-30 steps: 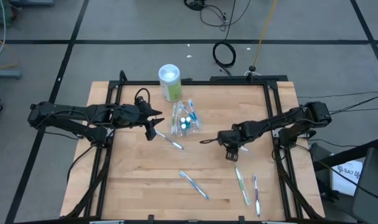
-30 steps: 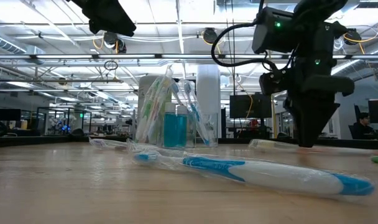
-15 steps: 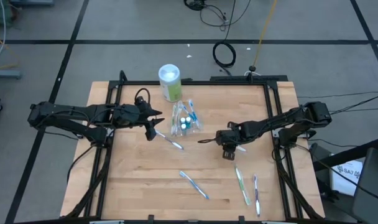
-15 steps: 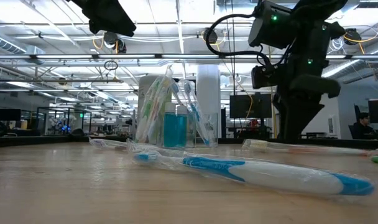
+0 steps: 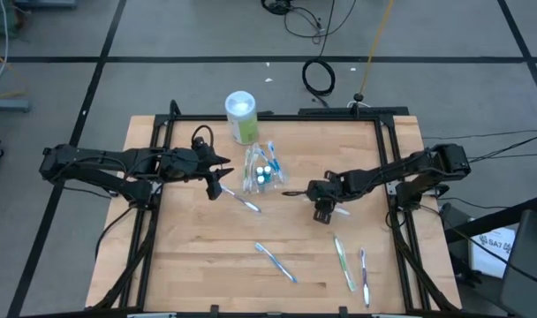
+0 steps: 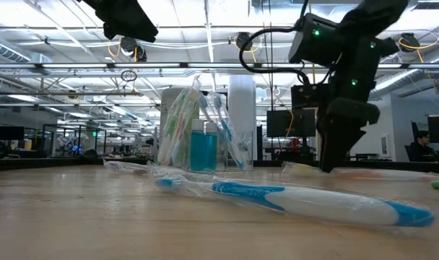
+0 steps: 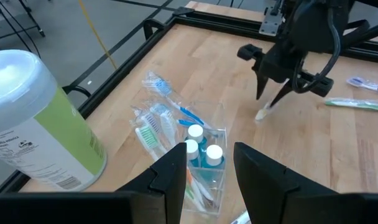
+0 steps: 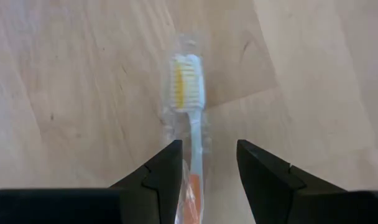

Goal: Pick & Place toothbrushing station
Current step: Put the orange toothbrush into the right side of the transparent organizer, then put the left violet toothbrush into the left side of the transparent organizer

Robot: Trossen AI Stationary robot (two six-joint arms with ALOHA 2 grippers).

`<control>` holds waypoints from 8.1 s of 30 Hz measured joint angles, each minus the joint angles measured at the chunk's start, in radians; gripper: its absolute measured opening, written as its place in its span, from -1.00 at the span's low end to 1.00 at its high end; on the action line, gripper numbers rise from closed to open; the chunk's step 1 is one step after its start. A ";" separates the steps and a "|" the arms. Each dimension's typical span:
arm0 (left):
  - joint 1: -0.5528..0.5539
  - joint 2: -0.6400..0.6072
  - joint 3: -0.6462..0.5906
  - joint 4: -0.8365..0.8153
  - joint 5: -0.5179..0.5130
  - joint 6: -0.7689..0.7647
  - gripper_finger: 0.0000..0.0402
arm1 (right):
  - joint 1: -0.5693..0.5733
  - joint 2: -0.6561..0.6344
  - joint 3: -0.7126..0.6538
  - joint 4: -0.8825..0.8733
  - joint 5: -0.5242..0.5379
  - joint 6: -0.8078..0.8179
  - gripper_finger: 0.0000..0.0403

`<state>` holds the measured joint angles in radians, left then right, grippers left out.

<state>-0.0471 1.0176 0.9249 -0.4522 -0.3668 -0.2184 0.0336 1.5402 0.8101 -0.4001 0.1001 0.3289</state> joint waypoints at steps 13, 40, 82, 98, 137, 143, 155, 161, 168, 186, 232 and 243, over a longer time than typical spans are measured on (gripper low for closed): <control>0.000 0.000 0.000 0.000 0.000 0.001 -0.30 | -0.006 -0.005 -0.127 0.173 0.007 -0.060 -0.36; 0.000 0.011 0.001 0.000 0.000 0.002 -0.30 | -0.006 -0.124 -0.132 0.558 -0.002 -0.141 -0.98; 0.000 0.011 0.001 -0.002 0.000 0.005 -0.30 | -0.063 0.217 -0.130 1.446 0.558 -0.341 -1.00; 0.000 0.011 0.001 -0.002 0.000 0.005 -0.30 | -0.012 0.216 -0.129 1.368 0.555 -0.447 -1.00; -0.132 0.037 -0.288 -0.164 0.051 -0.133 -0.30 | 0.028 0.028 -0.129 1.265 0.550 -0.394 -0.20; -0.130 0.037 -0.399 -0.028 -0.017 -0.158 -0.30 | 0.028 0.028 -0.129 1.263 0.550 -0.394 -0.21; -0.130 0.037 -0.551 0.203 -0.135 0.085 -0.30 | 0.028 0.028 -0.129 1.263 0.550 -0.393 -0.20; -0.130 0.037 -0.587 0.222 -0.140 0.109 -0.30 | 0.028 0.028 -0.129 1.263 0.550 -0.393 -0.21; -0.092 0.037 -0.625 0.333 -0.117 0.092 -0.30 | 0.028 0.028 -0.129 1.263 0.550 -0.393 -0.21; -0.049 0.223 -0.619 0.575 0.010 0.343 -0.30 | 0.028 0.028 -0.129 1.263 0.549 -0.393 -0.22; -0.211 0.454 -0.446 0.546 0.244 0.807 -0.97 | 0.024 0.029 -0.130 1.210 0.284 -0.251 -0.23; -0.333 0.454 -0.182 0.368 -0.076 1.277 -0.96 | -0.027 0.029 -0.130 1.122 -0.180 -0.012 -0.23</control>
<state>-0.3805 1.4711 0.7427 -0.0844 -0.4427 1.0591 0.0068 1.5688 0.6804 0.7217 -0.0803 0.3164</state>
